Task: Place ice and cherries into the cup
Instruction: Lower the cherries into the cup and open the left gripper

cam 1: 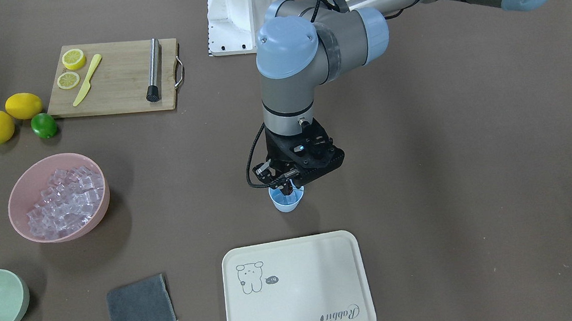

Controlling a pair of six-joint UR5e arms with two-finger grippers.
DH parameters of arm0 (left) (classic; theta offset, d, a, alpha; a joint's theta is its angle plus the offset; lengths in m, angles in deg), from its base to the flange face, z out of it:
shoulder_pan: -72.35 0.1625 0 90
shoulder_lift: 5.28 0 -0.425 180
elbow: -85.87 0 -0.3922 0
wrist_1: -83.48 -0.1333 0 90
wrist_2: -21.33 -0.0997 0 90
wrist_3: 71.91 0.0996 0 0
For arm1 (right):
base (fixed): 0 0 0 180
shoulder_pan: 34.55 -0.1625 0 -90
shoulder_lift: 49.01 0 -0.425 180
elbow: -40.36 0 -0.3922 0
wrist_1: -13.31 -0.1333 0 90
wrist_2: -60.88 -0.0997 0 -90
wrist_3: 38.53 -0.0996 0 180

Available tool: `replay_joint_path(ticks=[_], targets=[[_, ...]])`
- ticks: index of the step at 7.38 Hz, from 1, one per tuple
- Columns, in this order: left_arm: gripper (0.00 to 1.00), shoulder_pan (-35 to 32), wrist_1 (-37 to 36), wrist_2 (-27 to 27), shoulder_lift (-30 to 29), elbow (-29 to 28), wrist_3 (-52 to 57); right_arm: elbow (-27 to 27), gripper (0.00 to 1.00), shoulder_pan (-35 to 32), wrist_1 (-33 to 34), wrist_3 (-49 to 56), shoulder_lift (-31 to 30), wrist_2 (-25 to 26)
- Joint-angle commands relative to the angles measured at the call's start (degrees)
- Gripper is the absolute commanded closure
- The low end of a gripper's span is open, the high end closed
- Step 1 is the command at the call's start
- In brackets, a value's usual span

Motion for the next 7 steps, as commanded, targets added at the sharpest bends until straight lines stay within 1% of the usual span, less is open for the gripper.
replay_joint_path(ticks=[1, 3, 4, 5, 6, 7], targets=[[0.02, 0.04, -0.16, -0.08, 0.08, 0.07, 0.29, -0.03, 0.01, 0.09, 0.00, 0.07, 0.02, 0.04], [0.02, -0.74, -0.59, 0.44, 0.96, 1.72, 0.55, -0.03, 0.01, 0.00, 0.00, 0.07, 0.02, 0.04], [0.02, -1.97, -0.94, 2.27, 5.49, 5.74, 3.69, -0.03, 0.01, 0.09, 0.00, 0.07, 0.10, 0.04], [0.02, -6.07, -0.60, 7.69, 11.45, 10.39, 9.02, -0.12, 0.01, 0.00, 0.00, 0.07, 0.10, 0.04], [0.02, -10.20, -0.42, 12.18, 20.99, 18.35, 16.21, -0.12, 0.01, 0.00, 0.00, 0.07, 0.10, -0.05], [0.02, -15.64, -0.33, 17.27, 29.09, 23.05, 23.86, -0.03, 0.01, 0.00, 0.26, -0.11, 0.45, -0.05]])
